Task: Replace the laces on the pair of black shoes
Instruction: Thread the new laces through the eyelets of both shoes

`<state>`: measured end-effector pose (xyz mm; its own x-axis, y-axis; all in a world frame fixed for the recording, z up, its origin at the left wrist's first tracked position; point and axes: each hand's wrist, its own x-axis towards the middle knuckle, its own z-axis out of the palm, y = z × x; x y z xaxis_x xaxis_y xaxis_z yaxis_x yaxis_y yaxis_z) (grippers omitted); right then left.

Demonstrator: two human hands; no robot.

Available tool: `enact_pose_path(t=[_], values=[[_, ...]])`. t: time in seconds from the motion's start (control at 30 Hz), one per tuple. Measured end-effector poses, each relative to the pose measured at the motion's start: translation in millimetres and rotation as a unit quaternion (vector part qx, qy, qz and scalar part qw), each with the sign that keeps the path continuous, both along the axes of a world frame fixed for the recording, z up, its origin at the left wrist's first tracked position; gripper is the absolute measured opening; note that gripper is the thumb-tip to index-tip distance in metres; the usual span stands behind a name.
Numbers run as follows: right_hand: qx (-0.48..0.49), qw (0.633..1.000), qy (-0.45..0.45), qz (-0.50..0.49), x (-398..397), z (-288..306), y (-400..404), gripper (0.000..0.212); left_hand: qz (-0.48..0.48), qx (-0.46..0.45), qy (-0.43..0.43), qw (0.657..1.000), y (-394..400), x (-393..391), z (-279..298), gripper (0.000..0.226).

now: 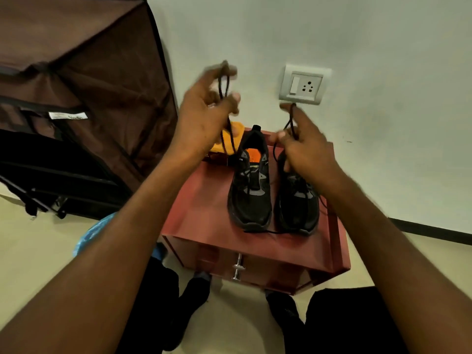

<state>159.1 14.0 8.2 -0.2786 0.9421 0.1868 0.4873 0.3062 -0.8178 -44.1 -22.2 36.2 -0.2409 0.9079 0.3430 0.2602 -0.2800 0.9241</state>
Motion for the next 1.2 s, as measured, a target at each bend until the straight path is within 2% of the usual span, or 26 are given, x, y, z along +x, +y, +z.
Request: enact_pose_path(t=[0.07, 0.13, 0.23, 0.3, 0.33, 0.43, 0.53, 0.6, 0.7, 0.8, 0.87, 0.93, 1.0, 1.03, 1.07, 1.13, 1.17, 1.2], values=[[-0.049, 0.993, -0.112, 0.005, 4, -26, 8, 0.048, 0.027, -0.143, 0.076, 0.986, 5, -9, -27, 0.015], [-0.091, 0.972, -0.214, 0.035, 8, -50, 14, 0.046, 0.033, -0.256, 0.190, 0.947, 6, -15, -54, 0.007], [-0.128, 0.941, -0.306, 0.069, 10, -80, 18, 0.037, 0.051, -0.325, 0.301, 0.895, 9, -21, -80, 0.013], [-0.120, 0.929, -0.342, 0.075, 9, -95, 18, 0.030, 0.078, -0.331, 0.386, 0.857, 12, -21, -87, 0.019], [-0.107, 0.926, -0.356, 0.069, 8, -101, 19, 0.032, 0.074, -0.321, 0.410, 0.851, 16, -19, -91, 0.022], [-0.083, 0.932, -0.349, 0.045, 3, -106, 23, 0.024, -0.001, -0.306, 0.401, 0.863, 24, -1, -103, 0.032], [-0.104, 0.953, -0.281, 0.051, 5, -109, 26, 0.011, -0.052, -0.329, 0.390, 0.858, 25, 22, -115, 0.041], [-0.122, 0.963, -0.234, 0.062, 8, -109, 26, 0.014, -0.049, -0.321, 0.415, 0.850, 24, 29, -122, 0.044], [-0.236, 0.962, -0.133, 0.034, 11, -100, 24, 0.022, -0.029, -0.314, 0.417, 0.853, 23, 28, -127, 0.047], [-0.397, 0.918, 0.020, 0.007, 20, -80, 24, 0.023, -0.013, -0.311, 0.392, 0.866, 21, 28, -128, 0.050], [-0.428, 0.902, 0.053, 0.004, 29, -70, 24, 0.025, -0.011, -0.315, 0.381, 0.869, 20, 28, -129, 0.050], [-0.366, 0.931, -0.012, -0.008, 31, -68, 20, 0.028, -0.013, -0.312, 0.380, 0.871, 19, 28, -128, 0.049], [-0.211, 0.969, -0.127, -0.027, 28, -71, 17, 0.028, 0.003, -0.274, 0.381, 0.883, 19, 32, -123, 0.041], [-0.153, 0.976, -0.148, -0.044, 25, -71, 15, 0.031, 0.021, -0.245, 0.368, 0.897, 20, 34, -119, 0.036], [-0.132, 0.981, -0.131, -0.060, 21, -68, 15, 0.033, 0.041, -0.218, 0.336, 0.915, 22, 36, -114, 0.032], [-0.179, 0.980, -0.042, -0.073, 14, -64, 16, 0.033, 0.053, -0.205, 0.237, 0.948, 25, 41, -105, 0.032], [-0.203, 0.977, -0.027, -0.063, 12, -64, 15, 0.029, 0.047, -0.217, 0.198, 0.955, 27, 43, -102, 0.033], [-0.193, 0.979, -0.053, -0.045, 9, -65, 14, 0.026, 0.041, -0.230, 0.182, 0.955, 29, 43, -102, 0.034]])
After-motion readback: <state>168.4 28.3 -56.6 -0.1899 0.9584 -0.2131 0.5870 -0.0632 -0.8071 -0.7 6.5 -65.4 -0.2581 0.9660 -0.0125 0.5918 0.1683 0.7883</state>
